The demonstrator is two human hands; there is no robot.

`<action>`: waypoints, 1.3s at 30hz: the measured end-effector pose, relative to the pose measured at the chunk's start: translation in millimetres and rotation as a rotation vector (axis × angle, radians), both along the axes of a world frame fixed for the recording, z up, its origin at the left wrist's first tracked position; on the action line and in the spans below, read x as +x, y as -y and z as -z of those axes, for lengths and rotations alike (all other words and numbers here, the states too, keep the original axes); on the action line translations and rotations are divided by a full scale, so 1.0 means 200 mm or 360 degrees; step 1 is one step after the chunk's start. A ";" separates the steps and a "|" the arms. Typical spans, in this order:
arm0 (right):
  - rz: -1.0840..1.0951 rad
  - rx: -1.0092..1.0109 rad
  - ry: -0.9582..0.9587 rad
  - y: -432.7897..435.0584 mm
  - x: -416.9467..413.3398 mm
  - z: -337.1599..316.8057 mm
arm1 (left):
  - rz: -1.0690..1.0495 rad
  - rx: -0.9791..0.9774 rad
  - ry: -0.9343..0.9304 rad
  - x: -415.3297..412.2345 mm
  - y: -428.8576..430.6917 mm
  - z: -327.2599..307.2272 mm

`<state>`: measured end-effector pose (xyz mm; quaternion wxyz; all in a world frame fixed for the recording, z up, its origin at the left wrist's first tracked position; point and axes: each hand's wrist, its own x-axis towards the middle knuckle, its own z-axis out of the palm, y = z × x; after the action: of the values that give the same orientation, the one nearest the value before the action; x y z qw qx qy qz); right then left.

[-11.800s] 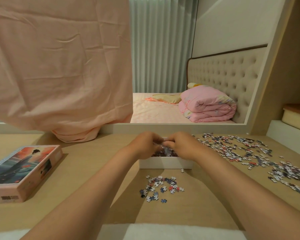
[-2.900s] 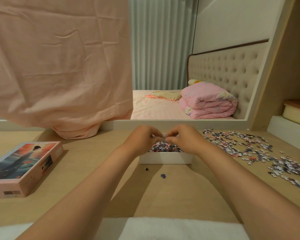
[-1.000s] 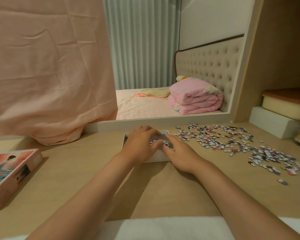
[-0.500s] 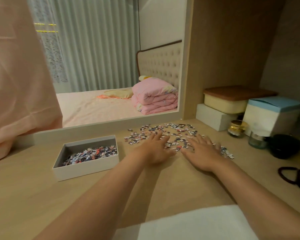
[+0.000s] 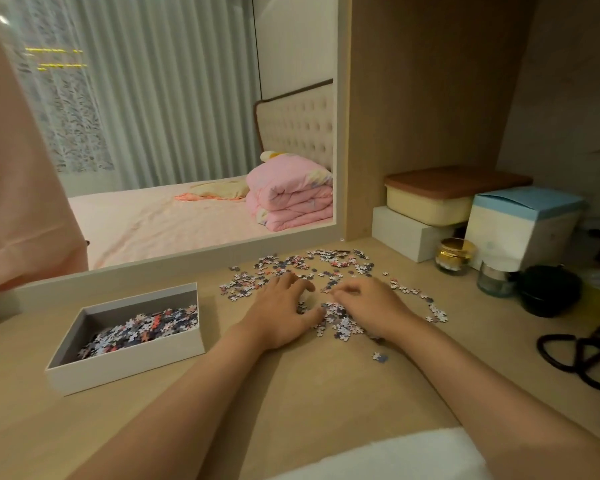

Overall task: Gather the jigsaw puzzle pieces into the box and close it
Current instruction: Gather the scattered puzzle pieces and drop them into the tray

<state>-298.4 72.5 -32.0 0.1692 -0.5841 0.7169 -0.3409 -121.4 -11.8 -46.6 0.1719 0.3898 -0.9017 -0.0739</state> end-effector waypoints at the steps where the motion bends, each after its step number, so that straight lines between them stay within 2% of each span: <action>1: 0.0081 -0.0033 -0.0109 0.00 -0.03 -0.03 | -0.0025 0.0074 0.0060 -0.01 0.00 0.00; 2: 0.0147 -0.0024 -0.0284 0.01 -0.07 -0.05 | -0.0036 0.0165 0.0149 -0.04 0.00 0.00; 4: 0.0190 0.0214 -0.0611 0.03 -0.17 -0.06 | -0.0007 0.0245 0.0355 -0.08 0.01 0.00; 6: 0.0203 0.0511 -0.0696 0.05 -0.25 -0.03 | 0.0057 0.0229 0.0454 -0.13 0.02 0.00; 8: 0.0173 0.0634 -0.0661 0.08 -0.29 0.02 | 0.0101 0.0248 0.0446 -0.18 0.04 0.00; 13: -0.0131 0.0496 -0.0651 0.11 -0.23 0.05 | 0.0229 0.0169 0.0430 -0.26 0.08 0.01; 15: -0.0235 0.0421 -0.0593 0.10 -0.20 0.05 | 0.0284 0.0133 0.0319 -0.25 0.07 0.03; 21: -0.0436 0.0236 -0.0091 0.02 -0.14 0.04 | 0.0386 -0.0027 -0.0117 -0.09 0.05 0.02; 23: -0.0378 0.0115 0.0016 -0.02 -0.15 0.02 | 0.0346 -0.0041 -0.0209 -0.07 0.04 0.01; 24: -0.0264 0.0045 -0.0035 -0.04 -0.16 0.01 | 0.0297 -0.0089 -0.0185 -0.07 0.03 0.00; 26: 0.0037 0.0023 -0.0375 -0.09 -0.23 0.01 | 0.0124 -0.0112 0.0007 -0.09 0.00 0.00; 28: 0.0258 0.0367 -0.0680 -0.13 -0.31 0.03 | -0.0053 0.0048 0.0273 -0.11 -0.02 0.01; 29: 0.0307 0.0545 -0.0723 -0.14 -0.32 0.04 | -0.0101 0.0139 0.0378 -0.11 -0.04 0.01; 31: 0.0284 0.0656 -0.0681 -0.15 -0.31 0.07 | -0.0114 0.0248 0.0475 -0.10 -0.06 0.02; 35: 0.0013 0.0557 -0.0522 -0.12 -0.16 0.06 | 0.0007 0.0356 0.0431 -0.06 -0.11 -0.01; 39: -0.0244 0.0532 -0.0609 -0.06 0.03 0.06 | 0.0246 0.0434 0.0350 0.03 -0.17 -0.06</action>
<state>-291.8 84.9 -43.3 0.1501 -0.6544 0.7359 -0.0874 -115.5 22.8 -35.5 0.0118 0.3448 -0.9239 -0.1654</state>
